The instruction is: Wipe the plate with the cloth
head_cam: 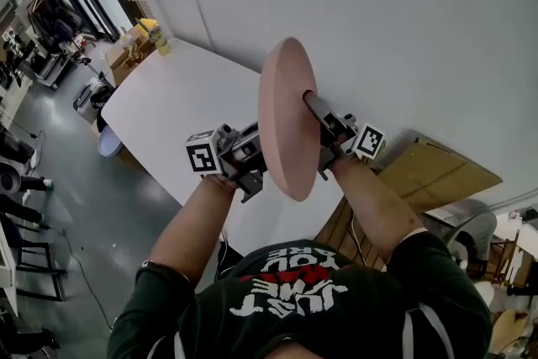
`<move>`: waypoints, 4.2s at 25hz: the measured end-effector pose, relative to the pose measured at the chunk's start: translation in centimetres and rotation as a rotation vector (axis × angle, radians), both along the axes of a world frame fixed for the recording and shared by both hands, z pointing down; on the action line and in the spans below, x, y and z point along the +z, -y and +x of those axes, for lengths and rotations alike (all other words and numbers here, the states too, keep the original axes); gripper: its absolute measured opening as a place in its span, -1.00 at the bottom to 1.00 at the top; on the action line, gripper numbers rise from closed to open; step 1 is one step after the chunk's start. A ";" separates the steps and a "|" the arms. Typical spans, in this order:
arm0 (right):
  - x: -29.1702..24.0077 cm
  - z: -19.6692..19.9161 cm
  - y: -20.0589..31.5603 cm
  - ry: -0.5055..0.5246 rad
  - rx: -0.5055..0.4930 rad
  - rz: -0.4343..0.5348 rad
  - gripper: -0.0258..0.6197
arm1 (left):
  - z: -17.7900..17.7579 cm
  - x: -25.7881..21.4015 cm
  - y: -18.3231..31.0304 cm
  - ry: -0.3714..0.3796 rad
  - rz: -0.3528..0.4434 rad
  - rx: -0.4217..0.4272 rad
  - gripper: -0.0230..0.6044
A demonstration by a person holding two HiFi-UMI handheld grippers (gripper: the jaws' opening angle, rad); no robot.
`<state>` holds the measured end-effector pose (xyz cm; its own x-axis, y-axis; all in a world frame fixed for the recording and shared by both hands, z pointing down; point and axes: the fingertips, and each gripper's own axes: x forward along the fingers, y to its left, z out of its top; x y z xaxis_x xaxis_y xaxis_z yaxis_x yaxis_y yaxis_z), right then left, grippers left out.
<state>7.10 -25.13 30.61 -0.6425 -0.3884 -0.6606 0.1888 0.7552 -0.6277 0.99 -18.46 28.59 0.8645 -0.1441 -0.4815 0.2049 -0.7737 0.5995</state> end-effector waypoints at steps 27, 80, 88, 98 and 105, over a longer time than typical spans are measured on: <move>3.2 5.7 3.4 -0.084 0.179 -0.062 -0.88 | -1.9 -3.1 -5.9 -0.096 0.077 0.173 -0.66; 10.4 14.9 1.8 -0.639 0.426 -0.344 -0.87 | -17.2 11.1 -1.1 0.339 -0.175 -0.613 -0.66; 12.6 13.9 -0.5 -0.717 0.407 -0.394 -0.87 | -17.7 13.8 -3.4 0.453 -0.166 -0.684 -0.66; 21.7 12.5 2.0 -0.950 0.452 -0.556 -0.87 | -18.7 18.8 -3.3 0.578 -0.222 -0.728 -0.66; 29.5 11.5 3.9 -1.142 0.476 -0.640 -0.87 | -19.4 21.2 -3.1 0.596 -0.269 -0.726 -0.66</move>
<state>18.64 -28.98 60.11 -0.4222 -0.7515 0.5069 -0.8472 0.1281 -0.5156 -18.42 -15.37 49.76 0.6135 -0.7784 0.1327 -0.6612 -0.4145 0.6254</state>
